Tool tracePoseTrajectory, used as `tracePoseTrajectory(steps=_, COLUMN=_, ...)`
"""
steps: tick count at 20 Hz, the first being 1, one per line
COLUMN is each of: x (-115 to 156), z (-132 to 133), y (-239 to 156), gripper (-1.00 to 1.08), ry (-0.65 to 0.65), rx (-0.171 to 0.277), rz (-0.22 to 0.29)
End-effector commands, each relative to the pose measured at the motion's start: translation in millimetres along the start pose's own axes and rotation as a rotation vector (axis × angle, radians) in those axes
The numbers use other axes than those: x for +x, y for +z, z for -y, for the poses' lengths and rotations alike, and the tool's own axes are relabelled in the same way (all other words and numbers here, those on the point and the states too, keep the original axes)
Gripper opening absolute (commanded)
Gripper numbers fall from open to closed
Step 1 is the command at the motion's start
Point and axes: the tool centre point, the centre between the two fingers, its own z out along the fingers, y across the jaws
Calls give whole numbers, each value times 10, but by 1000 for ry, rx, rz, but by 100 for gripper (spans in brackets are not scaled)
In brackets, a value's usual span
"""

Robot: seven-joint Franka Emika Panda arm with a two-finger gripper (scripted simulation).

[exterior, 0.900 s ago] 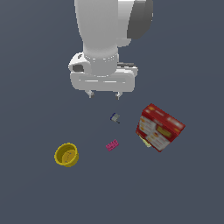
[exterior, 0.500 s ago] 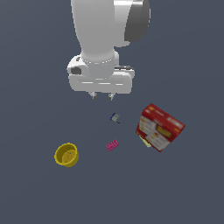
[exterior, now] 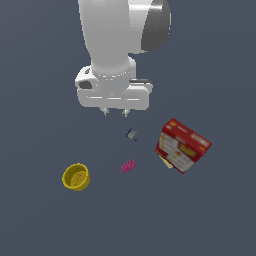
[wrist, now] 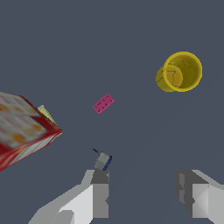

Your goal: Pick up a designated object from a clutter of objects.

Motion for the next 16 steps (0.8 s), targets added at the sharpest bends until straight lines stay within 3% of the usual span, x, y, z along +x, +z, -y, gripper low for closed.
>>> tracePoseTrajectory(steps=1, x=55, z=-25, y=32, gripper=28, ry=-7, rx=-7, rz=8)
tracePoseTrajectory(steps=16, x=728, z=-386, y=561, gripper=28, ry=-97, rx=-103, rz=111)
